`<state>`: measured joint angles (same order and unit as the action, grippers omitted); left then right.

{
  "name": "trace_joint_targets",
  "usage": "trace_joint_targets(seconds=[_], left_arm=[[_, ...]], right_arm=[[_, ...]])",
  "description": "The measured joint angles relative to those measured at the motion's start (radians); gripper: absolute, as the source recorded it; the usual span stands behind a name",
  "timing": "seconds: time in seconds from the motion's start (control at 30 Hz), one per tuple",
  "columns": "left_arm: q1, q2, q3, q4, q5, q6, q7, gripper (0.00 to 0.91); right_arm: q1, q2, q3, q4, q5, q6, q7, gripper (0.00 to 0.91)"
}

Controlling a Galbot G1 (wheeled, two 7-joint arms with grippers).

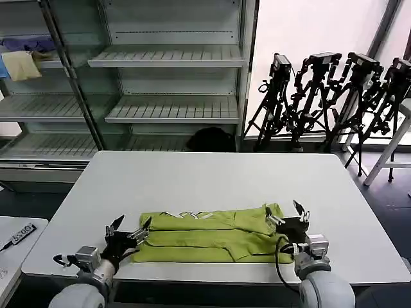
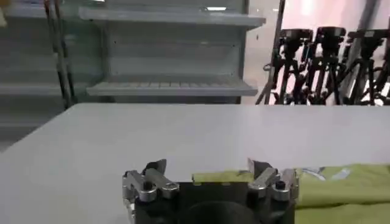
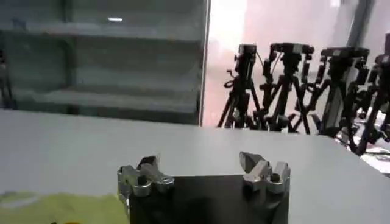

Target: Fold and organize the clothes.

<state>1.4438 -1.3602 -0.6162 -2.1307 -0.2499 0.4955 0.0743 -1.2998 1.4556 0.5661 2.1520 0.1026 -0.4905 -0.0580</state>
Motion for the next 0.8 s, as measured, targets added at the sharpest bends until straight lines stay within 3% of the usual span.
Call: trace_joint_targets(seconds=[0.5,0.8], left_arm=[[0.032,-0.098,0.044,0.038,0.077,-0.058,-0.098,0.907],[0.026,-0.115,0.061,0.076,0.101,-0.075,-0.133,0.907]], right_arm=[[0.028,0.004,0.0,-0.003,0.069,0.022,-0.014,0.907],[0.024,0.004,0.002,-0.015,0.078,0.038,-0.022,0.907]])
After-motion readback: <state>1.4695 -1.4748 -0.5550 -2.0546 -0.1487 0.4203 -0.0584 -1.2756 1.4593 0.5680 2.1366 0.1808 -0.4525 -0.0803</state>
